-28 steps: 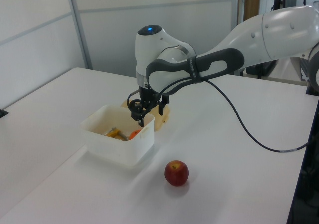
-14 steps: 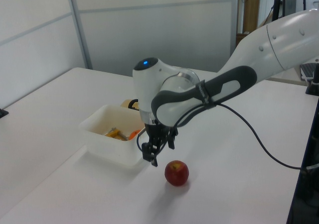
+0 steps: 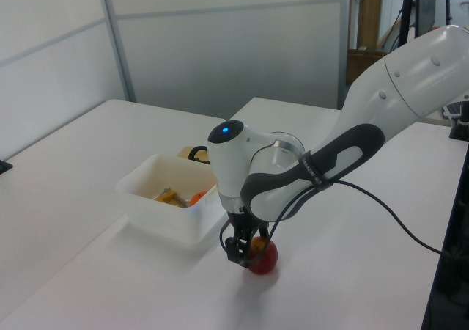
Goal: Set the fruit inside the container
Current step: 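Close the gripper around the red apple, then lift the apple and carry it over the white container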
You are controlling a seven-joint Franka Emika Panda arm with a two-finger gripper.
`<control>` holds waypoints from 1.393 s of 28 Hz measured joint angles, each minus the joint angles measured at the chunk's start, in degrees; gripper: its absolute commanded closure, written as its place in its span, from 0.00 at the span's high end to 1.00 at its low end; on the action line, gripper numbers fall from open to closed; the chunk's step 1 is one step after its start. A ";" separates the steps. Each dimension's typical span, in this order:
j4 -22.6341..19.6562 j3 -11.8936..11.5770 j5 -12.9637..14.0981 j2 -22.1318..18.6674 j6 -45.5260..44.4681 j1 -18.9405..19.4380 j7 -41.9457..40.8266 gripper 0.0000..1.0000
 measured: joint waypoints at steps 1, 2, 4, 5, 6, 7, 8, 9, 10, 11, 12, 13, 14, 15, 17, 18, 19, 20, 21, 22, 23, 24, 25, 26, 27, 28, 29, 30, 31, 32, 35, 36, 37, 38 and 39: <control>-0.12 -0.07 -0.14 0.00 0.00 -0.05 0.00 1.00; -0.24 -0.15 -0.46 -0.01 0.00 -0.11 0.00 1.00; -0.50 -0.23 -1.25 -0.02 0.01 -0.19 0.00 1.00; -0.77 -0.25 -1.78 -0.02 0.06 -0.21 0.00 0.96; -1.17 -0.26 -2.25 -0.02 0.29 -0.22 0.00 0.92; -1.71 -0.26 -2.65 -0.02 0.75 -0.22 0.00 0.77; -2.57 -0.26 -3.12 -0.01 1.71 -0.22 0.00 0.64; -3.16 -0.26 -3.37 0.00 2.39 -0.22 0.00 0.51; -3.69 -0.26 -3.55 -0.01 2.95 -0.21 0.00 0.39; -4.04 -0.26 -3.75 -0.03 3.38 -0.21 0.00 0.30; -4.17 -0.26 -3.88 -0.16 3.65 -0.21 0.00 0.16; -4.28 -0.26 -3.89 -0.31 3.77 -0.21 0.00 0.10; -4.30 -0.26 -3.89 -0.36 3.82 -0.22 0.00 0.06; -4.27 -0.26 -3.89 -0.43 3.93 -0.22 0.00 0.02; -3.99 -0.30 -3.89 -0.70 4.27 -0.27 0.07 0.00; -3.72 -0.32 -3.89 -0.93 4.40 -0.38 0.20 0.00; -3.12 -0.33 -3.89 -1.32 4.46 -0.65 0.39 0.00; -2.65 -0.36 -3.84 -1.63 4.47 -0.88 0.44 0.00; -2.04 -0.39 -3.65 -2.01 4.50 -1.18 0.51 0.00; -1.28 -0.41 -3.26 -2.39 4.51 -1.52 0.51 0.00; -0.40 -0.42 -2.68 -2.74 4.52 -1.86 0.51 0.00; 1.12 -0.45 -1.65 -3.23 4.52 -2.43 0.51 0.00; 2.14 -0.49 -0.92 -3.49 4.52 -2.80 0.51 0.00; 3.24 -0.51 -0.14 -3.71 4.52 -3.19 0.51 0.00; 4.42 -0.54 0.62 -3.87 4.52 -3.62 0.51 0.00; 5.61 -0.57 1.34 -3.96 4.52 -4.07 0.51 0.00; 7.33 -0.62 2.26 -3.98 4.52 -4.78 0.51 0.00; 8.39 -0.65 2.84 -3.96 4.52 -5.27 0.51 0.00; 9.43 -0.69 3.51 -3.90 4.52 -5.75 0.51 0.01; 10.40 -0.71 4.12 -3.78 4.52 -6.19 0.51 0.01; 13.80 -0.80 5.70 -2.57 4.52 -7.22 0.78 0.03; 14.69 -0.80 5.85 -1.99 4.52 -7.39 1.11 0.05; 15.65 -0.82 5.87 -1.25 4.52 -7.54 1.89 0.08; 16.63 -0.83 5.87 -0.40 4.52 -7.64 2.74 0.12; 17.62 -0.85 5.87 0.59 4.52 -7.73 3.59 0.17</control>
